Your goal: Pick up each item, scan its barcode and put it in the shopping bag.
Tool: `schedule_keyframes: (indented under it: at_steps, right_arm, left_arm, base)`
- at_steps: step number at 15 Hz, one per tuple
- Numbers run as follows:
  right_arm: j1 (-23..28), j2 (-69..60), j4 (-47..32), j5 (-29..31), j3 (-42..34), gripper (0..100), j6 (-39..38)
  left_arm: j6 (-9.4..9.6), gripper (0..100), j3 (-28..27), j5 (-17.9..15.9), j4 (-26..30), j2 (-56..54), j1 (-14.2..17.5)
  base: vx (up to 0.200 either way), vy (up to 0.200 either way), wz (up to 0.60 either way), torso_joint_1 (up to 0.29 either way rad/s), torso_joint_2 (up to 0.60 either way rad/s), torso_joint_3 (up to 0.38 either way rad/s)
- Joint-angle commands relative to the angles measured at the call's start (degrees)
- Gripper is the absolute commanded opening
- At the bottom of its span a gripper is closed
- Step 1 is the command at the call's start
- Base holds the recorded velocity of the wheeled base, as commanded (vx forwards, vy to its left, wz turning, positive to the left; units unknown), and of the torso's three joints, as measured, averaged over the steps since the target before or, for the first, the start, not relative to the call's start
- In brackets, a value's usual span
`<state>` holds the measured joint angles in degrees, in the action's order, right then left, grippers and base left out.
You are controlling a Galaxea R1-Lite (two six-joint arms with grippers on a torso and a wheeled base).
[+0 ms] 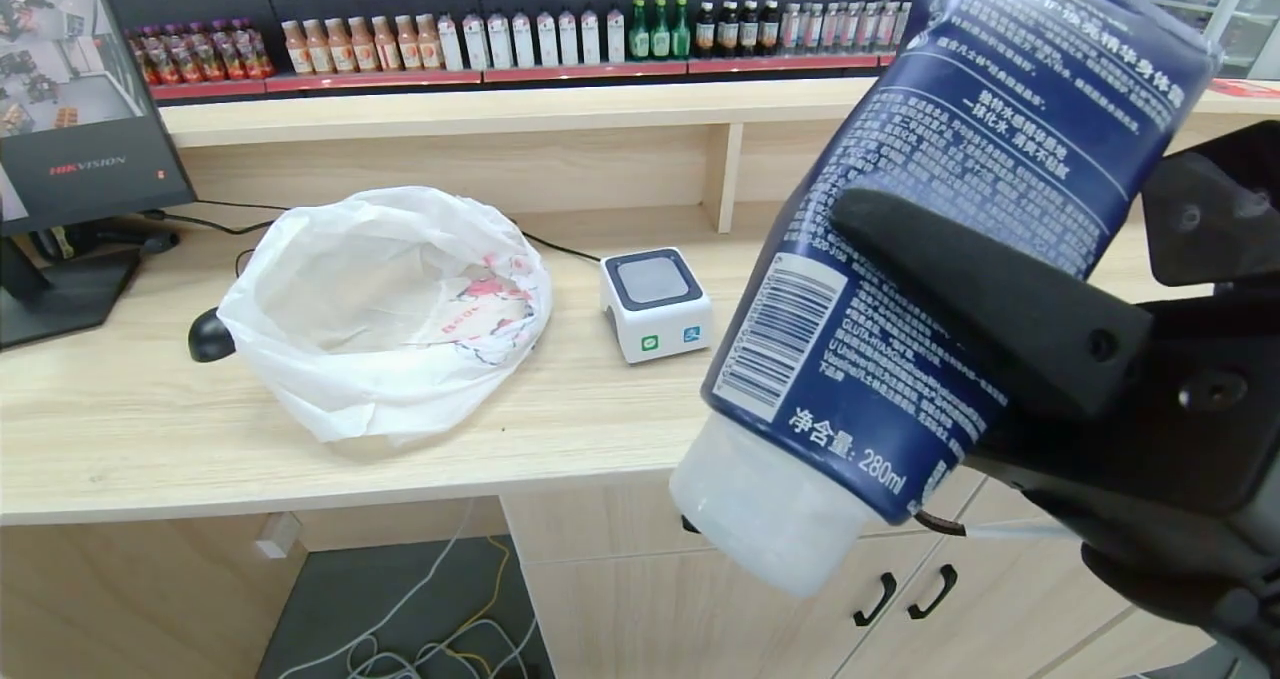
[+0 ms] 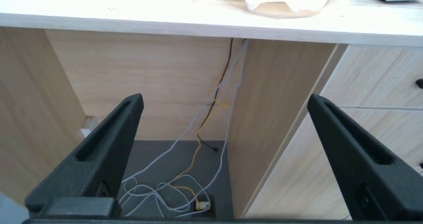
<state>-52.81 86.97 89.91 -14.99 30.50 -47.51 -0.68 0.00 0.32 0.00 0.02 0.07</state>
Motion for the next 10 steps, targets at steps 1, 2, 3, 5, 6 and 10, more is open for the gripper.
schedule_keyframes:
  at_steps: [1, 2, 3, 5, 6, 10]
  right_arm:
    - [-0.1, -1.4, 0.1, -0.2, -1.2, 0, 0.0]
    - [-0.1, -1.3, 0.1, -0.5, -1.7, 0, 0.2]
    - [0.1, -1.4, 0.1, -0.6, -2.1, 0, 0.6]
    - [0.3, -0.7, 0.1, -0.6, -3.8, 0, 3.1]
    - [0.5, -0.1, 0.1, -0.6, -4.0, 0, 4.3]
    - [8.8, 3.6, 0.1, -1.3, -2.6, 0, 14.3]
  left_arm:
    - [-0.02, 100, 0.0, 0.0, 0.0, 0.0, 0.0]
    - [-0.02, 100, 0.0, 0.0, 0.0, 0.0, 0.0]
    - [-0.02, 100, 0.0, 0.0, 0.0, 0.0, 0.0]
    - [-0.02, 100, 0.0, 0.0, 0.0, 0.0, 0.0]
    - [-0.02, 100, 0.0, 0.0, 0.0, 0.0, 0.0]
    - [-0.02, 100, 0.0, 0.0, 0.0, 0.0, 0.0]
  base:
    - [0.0, 0.0, 0.0, 0.0, 0.0, 0.0]
    - [0.0, 0.0, 0.0, 0.0, 0.0, 0.0]
    - [0.0, 0.0, 0.0, 0.0, 0.0, 0.0]
    - [0.0, 0.0, 0.0, 0.0, 0.0, 0.0]
    - [0.0, 0.0, 0.0, 0.0, 0.0, 0.0]
    - [0.0, 0.0, 0.0, 0.0, 0.0, 0.0]
